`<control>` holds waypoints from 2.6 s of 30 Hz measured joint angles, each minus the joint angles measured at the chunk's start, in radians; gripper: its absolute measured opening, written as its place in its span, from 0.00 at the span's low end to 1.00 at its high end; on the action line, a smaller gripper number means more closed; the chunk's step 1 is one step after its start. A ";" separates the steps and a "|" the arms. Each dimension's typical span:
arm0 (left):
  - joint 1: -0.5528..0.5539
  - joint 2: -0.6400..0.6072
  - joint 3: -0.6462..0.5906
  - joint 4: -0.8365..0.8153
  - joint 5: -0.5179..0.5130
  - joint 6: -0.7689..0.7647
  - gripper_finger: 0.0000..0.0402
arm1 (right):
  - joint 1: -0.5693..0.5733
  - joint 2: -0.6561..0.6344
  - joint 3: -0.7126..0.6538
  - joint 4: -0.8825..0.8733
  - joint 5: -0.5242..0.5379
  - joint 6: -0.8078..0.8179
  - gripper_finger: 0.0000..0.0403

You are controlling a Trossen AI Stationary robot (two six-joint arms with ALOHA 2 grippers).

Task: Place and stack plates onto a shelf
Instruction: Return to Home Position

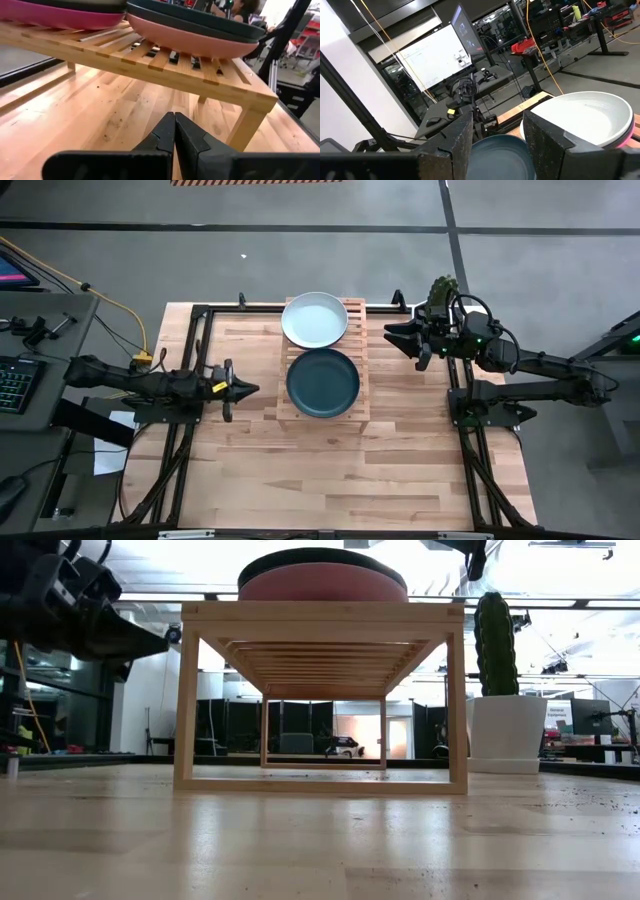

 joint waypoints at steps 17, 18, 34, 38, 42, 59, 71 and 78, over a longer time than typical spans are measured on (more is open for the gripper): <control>0.000 0.001 0.000 0.013 -0.019 -0.097 0.00 | 0.000 -0.002 0.000 -0.008 0.000 -0.007 0.39; 0.000 0.001 0.000 0.013 -0.019 -0.097 0.00 | 0.000 -0.002 0.000 -0.008 0.000 -0.016 0.39; 0.000 -0.090 0.000 0.003 -0.021 -0.097 0.00 | -0.009 -0.162 0.000 -0.190 -0.098 -0.087 0.39; 0.000 -0.153 0.000 -0.052 -0.021 -0.097 0.00 | -0.009 -0.237 0.000 -0.279 -0.097 -0.088 0.39; 0.000 -0.187 0.000 -0.084 -0.017 -0.097 0.00 | -0.009 -0.291 0.000 -0.350 -0.097 -0.088 0.39; 0.000 -0.229 0.000 -0.084 -0.017 -0.097 0.00 | -0.009 -0.401 -0.354 0.033 -0.148 0.012 0.39; 0.000 -0.241 0.000 -0.084 -0.016 -0.097 0.00 | -0.008 -0.571 -0.522 0.094 -0.206 0.072 0.35; 0.000 -0.241 0.000 -0.084 -0.016 -0.097 0.00 | -0.005 -0.647 -0.604 0.100 -0.206 0.116 0.11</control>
